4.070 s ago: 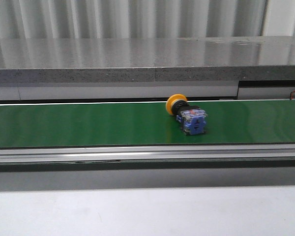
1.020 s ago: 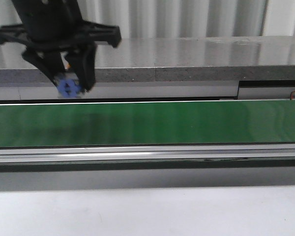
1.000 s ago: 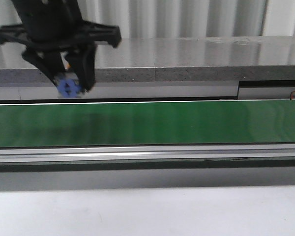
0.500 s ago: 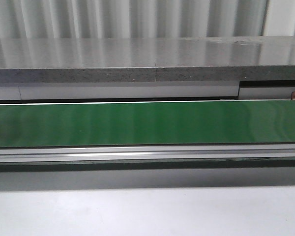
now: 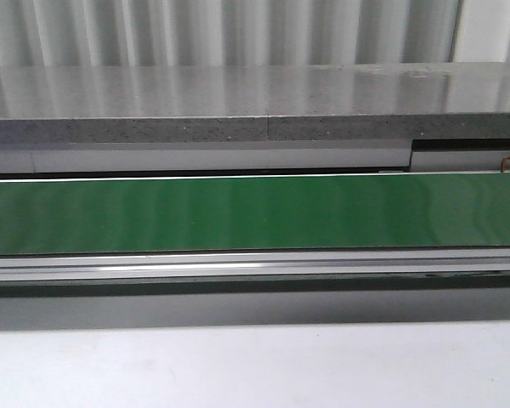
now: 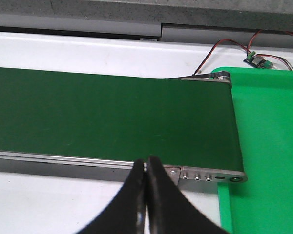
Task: Move button from right to left
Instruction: 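Lift the button with the left gripper and move it over the blue tray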
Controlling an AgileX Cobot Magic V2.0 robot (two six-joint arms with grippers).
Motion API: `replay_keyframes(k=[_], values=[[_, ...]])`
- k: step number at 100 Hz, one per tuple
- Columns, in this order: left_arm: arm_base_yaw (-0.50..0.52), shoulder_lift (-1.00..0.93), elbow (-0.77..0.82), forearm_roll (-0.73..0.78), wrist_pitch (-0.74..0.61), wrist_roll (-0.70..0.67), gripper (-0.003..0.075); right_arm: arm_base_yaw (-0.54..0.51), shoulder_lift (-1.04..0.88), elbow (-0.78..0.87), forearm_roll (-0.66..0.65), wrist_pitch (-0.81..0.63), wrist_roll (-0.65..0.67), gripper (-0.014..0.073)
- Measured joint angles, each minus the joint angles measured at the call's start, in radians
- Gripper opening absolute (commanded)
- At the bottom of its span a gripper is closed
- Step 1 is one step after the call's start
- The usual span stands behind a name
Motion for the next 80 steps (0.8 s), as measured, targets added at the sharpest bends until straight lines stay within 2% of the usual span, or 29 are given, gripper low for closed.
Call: replay_keyframes(k=[49, 59, 66, 67, 80], values=[[0.02, 0.181, 0.0, -0.019, -0.083, 0.004, -0.0005, 0.0, 0.0, 0.0, 0.0, 0.0, 0.0, -0.0067], [0.025, 0.183, 0.0, -0.019, -0.089, 0.004, 0.009, 0.0, 0.0, 0.0, 0.0, 0.0, 0.0, -0.0067], [0.034, 0.183, 0.0, -0.021, -0.093, 0.004, 0.0203, 0.0, 0.0, 0.0, 0.0, 0.0, 0.0, -0.0067], [0.035, 0.183, 0.0, -0.021, -0.093, 0.004, 0.024, 0.0, 0.0, 0.0, 0.0, 0.0, 0.0, -0.0067], [0.055, 0.183, 0.0, -0.039, -0.093, 0.004, 0.0407, 0.0, 0.0, 0.0, 0.0, 0.0, 0.0, -0.0067]])
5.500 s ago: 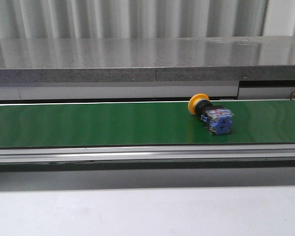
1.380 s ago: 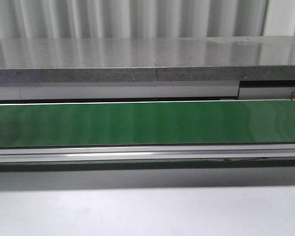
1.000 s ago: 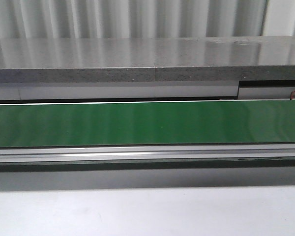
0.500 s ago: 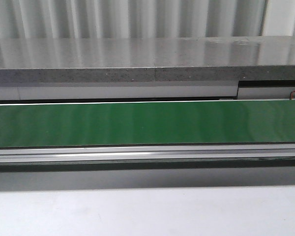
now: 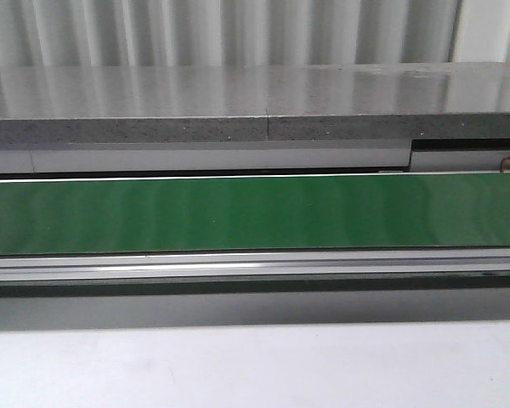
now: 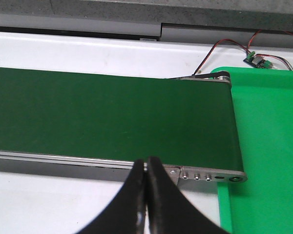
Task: Move button from right to left
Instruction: 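Lift the button with the left gripper and move it over the blue tray, then lower the button into the blue tray and open the left gripper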
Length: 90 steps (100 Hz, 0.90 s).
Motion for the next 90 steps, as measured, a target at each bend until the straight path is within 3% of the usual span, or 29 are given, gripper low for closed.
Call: replay_keyframes(k=[8, 51, 72, 90], values=[[0.004, 0.0, 0.0, -0.002, 0.0, 0.0, 0.0454, 0.0, 0.0, 0.0, 0.0, 0.0, 0.0, -0.0067], [0.004, -0.017, 0.0, -0.019, -0.008, 0.0, 0.0452, 0.0, 0.0, 0.0, 0.0, 0.0, 0.0, -0.0067], [-0.011, -0.18, 0.0, -0.06, -0.023, 0.0, 0.0438, 0.0, 0.0, 0.0, 0.0, 0.0, 0.0, -0.0067], [-0.108, -0.381, 0.033, -0.069, -0.03, 0.0, 0.0438, 0.0, 0.0, 0.0, 0.0, 0.0, 0.0, -0.0067]])
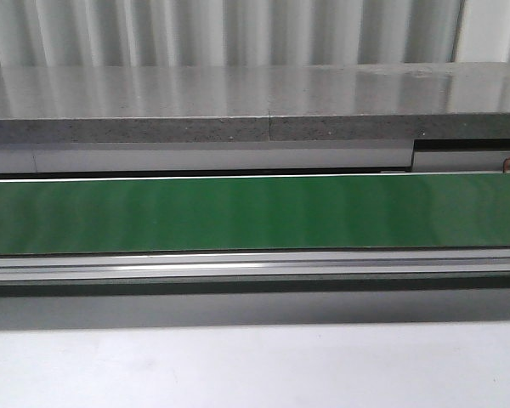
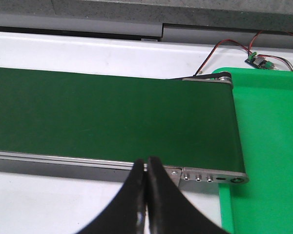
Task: Move button from right to left
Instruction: 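Lower the button into the blue tray and open the left gripper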
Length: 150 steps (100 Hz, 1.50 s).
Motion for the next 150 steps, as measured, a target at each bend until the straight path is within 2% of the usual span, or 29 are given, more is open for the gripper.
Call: replay_keyframes(k=[38, 45, 57, 78, 104, 150], values=[[-0.186, -0.463, 0.189, -0.02, -0.004, 0.0, 0.0437, 0.0, 0.0, 0.0, 0.0, 0.0, 0.0, -0.0067], [-0.208, -0.554, 0.233, -0.022, -0.002, 0.0, 0.041, 0.0, 0.0, 0.0, 0.0, 0.0, 0.0, -0.0067], [-0.237, -0.712, 0.312, -0.024, 0.008, 0.0, 0.0299, 0.0, 0.0, 0.0, 0.0, 0.0, 0.0, -0.0067], [-0.256, -0.943, 0.42, -0.024, 0.037, 0.0, -0.0023, 0.0, 0.0, 0.0, 0.0, 0.0, 0.0, -0.0067], [-0.256, -1.091, 0.469, -0.024, 0.048, 0.0, -0.002, 0.0, 0.0, 0.0, 0.0, 0.0, 0.0, -0.0067], [-0.256, -1.096, 0.471, -0.024, 0.048, 0.0, -0.002, 0.0, 0.0, 0.0, 0.0, 0.0, 0.0, -0.0067]])
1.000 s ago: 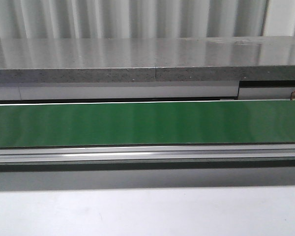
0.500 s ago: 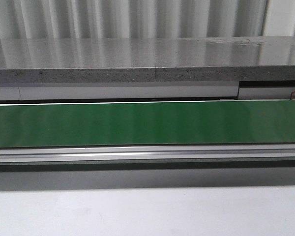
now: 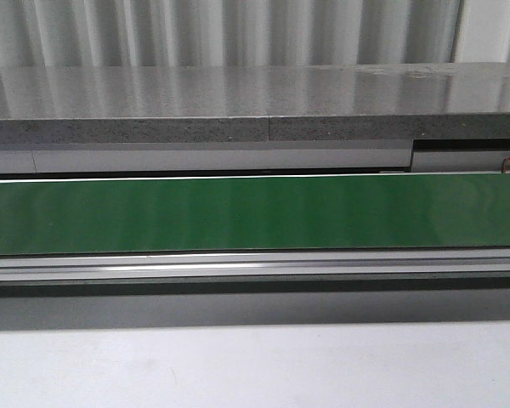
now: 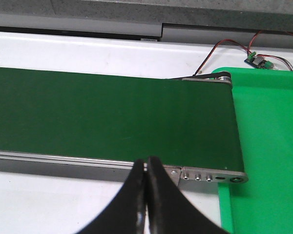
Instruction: Move button from right to left
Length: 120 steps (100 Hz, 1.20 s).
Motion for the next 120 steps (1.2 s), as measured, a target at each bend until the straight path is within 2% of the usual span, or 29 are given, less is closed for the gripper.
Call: replay_keyframes(k=[40, 50, 72, 94, 113, 120], values=[[-0.002, -0.004, 0.041, -0.021, -0.037, 0.0, -0.002, 0.0, 0.0, 0.0, 0.0, 0.0, 0.0, -0.0067], [-0.003, -0.031, 0.106, -0.067, -0.086, 0.032, -0.002, 0.0, 0.0, 0.0, 0.0, 0.0, 0.0, -0.0067], [-0.003, -0.152, 0.276, -0.223, -0.197, 0.254, -0.002, 0.0, 0.0, 0.0, 0.0, 0.0, 0.0, -0.0067], [-0.003, -0.31, 0.455, -0.234, -0.264, 0.281, -0.002, 0.0, 0.0, 0.0, 0.0, 0.0, 0.0, -0.0067], [-0.003, -0.32, 0.585, -0.201, -0.36, 0.283, -0.002, 0.0, -0.001, 0.0, 0.0, 0.0, 0.0, -0.0067], [-0.003, -0.32, 0.588, -0.197, -0.399, 0.283, -0.002, 0.0, -0.001, 0.0, 0.0, 0.0, 0.0, -0.0067]])
